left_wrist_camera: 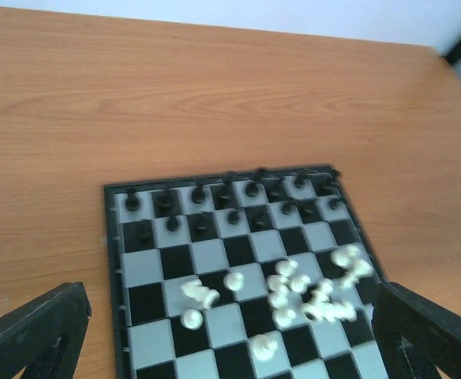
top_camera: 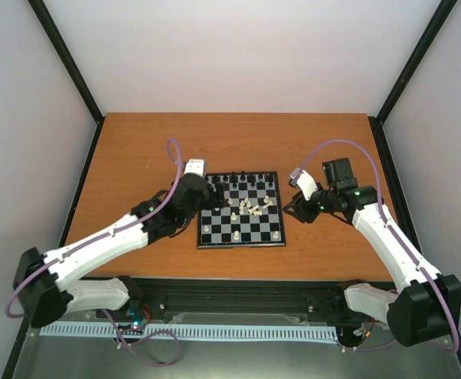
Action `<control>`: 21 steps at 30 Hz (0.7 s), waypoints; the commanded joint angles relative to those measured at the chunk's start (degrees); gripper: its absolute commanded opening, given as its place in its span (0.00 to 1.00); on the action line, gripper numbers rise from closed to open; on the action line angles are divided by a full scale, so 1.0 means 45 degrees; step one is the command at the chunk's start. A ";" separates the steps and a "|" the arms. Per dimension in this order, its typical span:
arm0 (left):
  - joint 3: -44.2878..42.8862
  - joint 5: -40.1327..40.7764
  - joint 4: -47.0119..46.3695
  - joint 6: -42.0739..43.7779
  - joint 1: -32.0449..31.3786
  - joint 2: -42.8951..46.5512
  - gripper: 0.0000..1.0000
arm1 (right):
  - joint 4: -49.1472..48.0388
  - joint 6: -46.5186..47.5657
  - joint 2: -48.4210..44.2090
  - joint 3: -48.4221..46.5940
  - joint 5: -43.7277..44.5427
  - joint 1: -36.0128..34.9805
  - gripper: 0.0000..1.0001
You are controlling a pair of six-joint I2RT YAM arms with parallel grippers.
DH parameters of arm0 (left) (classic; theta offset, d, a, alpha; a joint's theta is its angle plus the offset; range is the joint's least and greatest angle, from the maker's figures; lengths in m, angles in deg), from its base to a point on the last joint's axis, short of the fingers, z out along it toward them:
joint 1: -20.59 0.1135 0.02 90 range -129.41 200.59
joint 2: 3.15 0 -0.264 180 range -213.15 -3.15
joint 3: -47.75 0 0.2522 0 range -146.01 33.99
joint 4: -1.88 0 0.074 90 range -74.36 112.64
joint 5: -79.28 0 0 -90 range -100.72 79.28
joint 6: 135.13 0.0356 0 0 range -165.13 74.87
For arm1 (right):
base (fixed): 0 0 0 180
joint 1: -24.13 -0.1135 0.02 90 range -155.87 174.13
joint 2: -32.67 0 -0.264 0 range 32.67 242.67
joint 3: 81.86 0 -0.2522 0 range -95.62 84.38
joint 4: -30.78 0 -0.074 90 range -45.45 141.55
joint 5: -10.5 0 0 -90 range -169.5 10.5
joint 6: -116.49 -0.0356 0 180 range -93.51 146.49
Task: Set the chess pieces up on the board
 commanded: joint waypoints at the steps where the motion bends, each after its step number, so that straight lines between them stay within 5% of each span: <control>1: -0.3559 0.3277 0.4533 -0.1885 0.0207 -0.3180 1.00 | -0.0261 0.0180 -0.0216 -0.0055 -0.0440 0.0031 0.51; 3: -0.4969 0.3642 0.5844 -0.0509 0.0267 -0.4935 1.00 | -0.0189 0.0291 -0.0299 -0.0055 -0.0420 0.0029 0.51; 6: -0.4150 0.2063 0.4246 0.0078 0.0686 -0.5321 0.94 | -0.0127 0.0527 -0.0563 0.0016 -0.0578 0.0034 0.52; 7: -0.3783 0.0842 0.3566 0.0213 0.0999 -0.5325 0.82 | -0.0091 0.0629 -0.0641 0.0049 -0.0730 0.0040 0.52; 8: -0.3593 -0.0809 0.3144 0.0347 0.1274 -0.5438 0.56 | -0.0067 0.0705 -0.0700 0.0103 -0.0827 0.0034 0.52; 11: -0.3744 -0.1986 0.3267 0.0572 0.1556 -0.6183 0.33 | -0.0107 0.0804 -0.0745 0.0205 -0.0733 0.0043 0.53; 21: -0.3855 -0.2786 0.3342 0.1102 0.1654 -0.7645 0.29 | -0.0080 0.0834 -0.0382 0.0175 -0.0365 0.0044 0.54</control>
